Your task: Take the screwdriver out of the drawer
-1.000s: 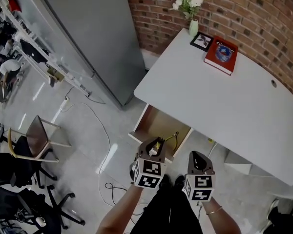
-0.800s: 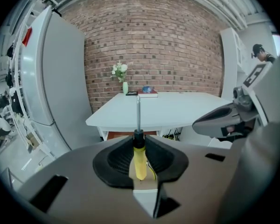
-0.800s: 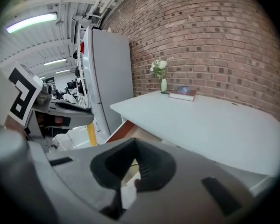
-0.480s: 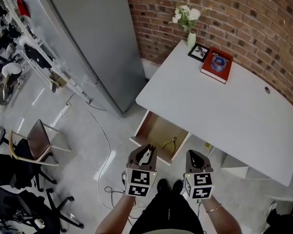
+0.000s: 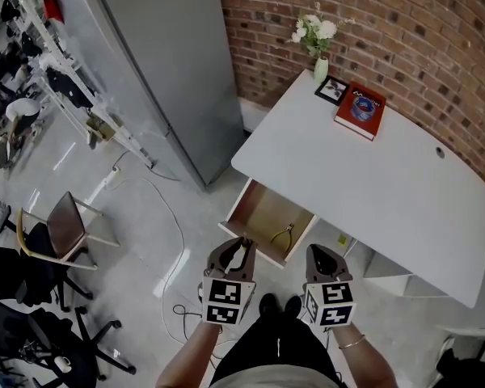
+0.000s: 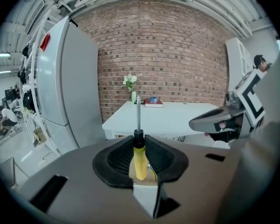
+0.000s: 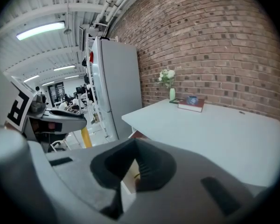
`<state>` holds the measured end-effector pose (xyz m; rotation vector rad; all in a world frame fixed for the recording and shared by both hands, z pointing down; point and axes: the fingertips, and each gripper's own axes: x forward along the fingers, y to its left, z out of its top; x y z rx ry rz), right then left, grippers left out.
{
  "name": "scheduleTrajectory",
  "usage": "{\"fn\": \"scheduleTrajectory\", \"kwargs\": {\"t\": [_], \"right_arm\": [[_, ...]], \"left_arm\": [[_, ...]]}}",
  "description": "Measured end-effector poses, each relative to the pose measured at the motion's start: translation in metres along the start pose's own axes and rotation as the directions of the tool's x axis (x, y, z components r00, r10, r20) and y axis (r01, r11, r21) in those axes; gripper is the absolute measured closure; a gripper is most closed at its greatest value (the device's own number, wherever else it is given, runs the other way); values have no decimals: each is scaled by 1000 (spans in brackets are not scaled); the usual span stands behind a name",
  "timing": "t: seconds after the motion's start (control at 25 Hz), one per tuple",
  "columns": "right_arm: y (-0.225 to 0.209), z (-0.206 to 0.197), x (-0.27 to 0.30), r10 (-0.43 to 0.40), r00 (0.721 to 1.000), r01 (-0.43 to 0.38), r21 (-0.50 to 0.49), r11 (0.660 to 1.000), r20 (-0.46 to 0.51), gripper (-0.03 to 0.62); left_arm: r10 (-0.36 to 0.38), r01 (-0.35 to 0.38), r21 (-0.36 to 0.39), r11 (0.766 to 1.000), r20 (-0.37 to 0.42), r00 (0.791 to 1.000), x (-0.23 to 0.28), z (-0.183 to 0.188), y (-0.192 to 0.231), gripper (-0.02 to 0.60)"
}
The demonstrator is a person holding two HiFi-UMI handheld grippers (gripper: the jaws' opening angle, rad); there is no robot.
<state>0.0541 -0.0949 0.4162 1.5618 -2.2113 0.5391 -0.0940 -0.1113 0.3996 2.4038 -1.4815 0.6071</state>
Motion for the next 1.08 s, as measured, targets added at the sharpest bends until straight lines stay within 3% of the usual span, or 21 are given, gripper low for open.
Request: {"fn": "scheduleTrajectory", "kwargs": {"t": [0.36, 1.08], "right_arm": [[5, 12, -7, -16, 1000, 16, -62, 998, 6, 592], [11, 11, -15, -13, 1000, 13, -46, 999, 3, 592]], "left_arm": [[6, -5, -13, 1000, 28, 1000, -9, 8, 3, 512], [-15, 15, -12, 1000, 14, 1000, -18, 4, -2, 512]]}}
